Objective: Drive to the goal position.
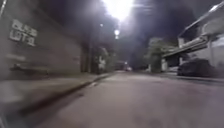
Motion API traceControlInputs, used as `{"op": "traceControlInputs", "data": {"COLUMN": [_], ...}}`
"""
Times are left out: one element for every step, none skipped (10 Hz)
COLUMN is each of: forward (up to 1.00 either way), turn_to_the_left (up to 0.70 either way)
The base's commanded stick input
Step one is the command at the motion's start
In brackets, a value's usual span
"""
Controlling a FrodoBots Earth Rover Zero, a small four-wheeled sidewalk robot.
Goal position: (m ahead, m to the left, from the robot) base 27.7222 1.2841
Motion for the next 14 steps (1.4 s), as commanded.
{"op": "traceControlInputs", "data": {"forward": [0.7, 0.7, 0.7, 0.7, 0.7, 0.7, 0.7, 0.7, 0.7, 0.7, 0.7, 0.7, 0.7, 0.7], "turn_to_the_left": [0.0, -0.03, -0.25, -0.35, -0.35, -0.34, 0.0, -0.01, -0.05, -0.09, -0.21, -0.35, -0.35, -0.35]}}
